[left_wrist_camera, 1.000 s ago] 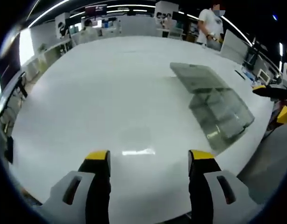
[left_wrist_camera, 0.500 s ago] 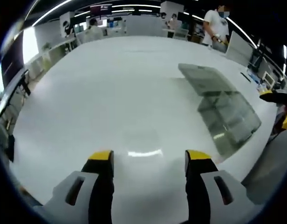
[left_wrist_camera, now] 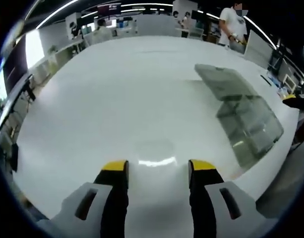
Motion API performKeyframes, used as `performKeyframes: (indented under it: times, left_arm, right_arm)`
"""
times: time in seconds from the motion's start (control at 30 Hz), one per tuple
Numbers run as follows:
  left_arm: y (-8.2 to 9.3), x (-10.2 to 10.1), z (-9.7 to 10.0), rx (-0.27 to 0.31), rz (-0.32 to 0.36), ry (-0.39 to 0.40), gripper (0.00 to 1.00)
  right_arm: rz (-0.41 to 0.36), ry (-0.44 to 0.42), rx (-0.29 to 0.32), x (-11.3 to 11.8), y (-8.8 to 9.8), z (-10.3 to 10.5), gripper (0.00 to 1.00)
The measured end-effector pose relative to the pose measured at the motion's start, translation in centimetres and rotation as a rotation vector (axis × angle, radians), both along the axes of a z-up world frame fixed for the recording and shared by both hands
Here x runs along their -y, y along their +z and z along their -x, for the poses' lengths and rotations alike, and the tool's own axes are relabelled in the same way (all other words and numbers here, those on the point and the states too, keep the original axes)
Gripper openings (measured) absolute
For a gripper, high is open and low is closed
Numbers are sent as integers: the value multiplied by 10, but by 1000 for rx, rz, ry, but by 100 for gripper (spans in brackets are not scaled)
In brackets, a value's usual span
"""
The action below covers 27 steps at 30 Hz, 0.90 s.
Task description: Insert the divider into the dual guide fixture by aligning both edges with the guide slots and pushing it downward to the bottom, including one-sided entry, uneven engagement, binding, and posture correction.
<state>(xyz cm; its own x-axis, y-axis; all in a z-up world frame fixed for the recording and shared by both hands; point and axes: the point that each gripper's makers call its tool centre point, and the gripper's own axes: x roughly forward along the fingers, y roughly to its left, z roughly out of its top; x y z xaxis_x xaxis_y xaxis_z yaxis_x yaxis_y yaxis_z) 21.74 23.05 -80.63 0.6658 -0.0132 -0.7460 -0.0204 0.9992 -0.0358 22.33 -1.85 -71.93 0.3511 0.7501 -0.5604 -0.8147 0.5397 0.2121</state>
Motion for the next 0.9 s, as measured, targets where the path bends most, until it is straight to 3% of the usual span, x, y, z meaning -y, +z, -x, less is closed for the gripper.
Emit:
performKeyframes:
  times: [0.2, 0.3, 0.5, 0.63, 0.9]
  left_arm:
    - [-1, 2, -1, -5, -15, 3, 45]
    - [-3, -1, 1, -20, -71, -1, 40]
    - [-1, 5, 0, 3, -59, 16, 39]
    - [-2, 8, -2, 9, -60, 10, 31]
    - [-3, 6, -2, 9, -60, 47, 31]
  right_arm:
    - [11, 10, 3, 0, -1, 1, 70]
    - [11, 10, 3, 0, -1, 1, 70]
    - [15, 12, -2, 0, -3, 2, 70]
    - [15, 16, -2, 0, -3, 2, 70]
    - [13, 27, -3, -2, -3, 4, 70]
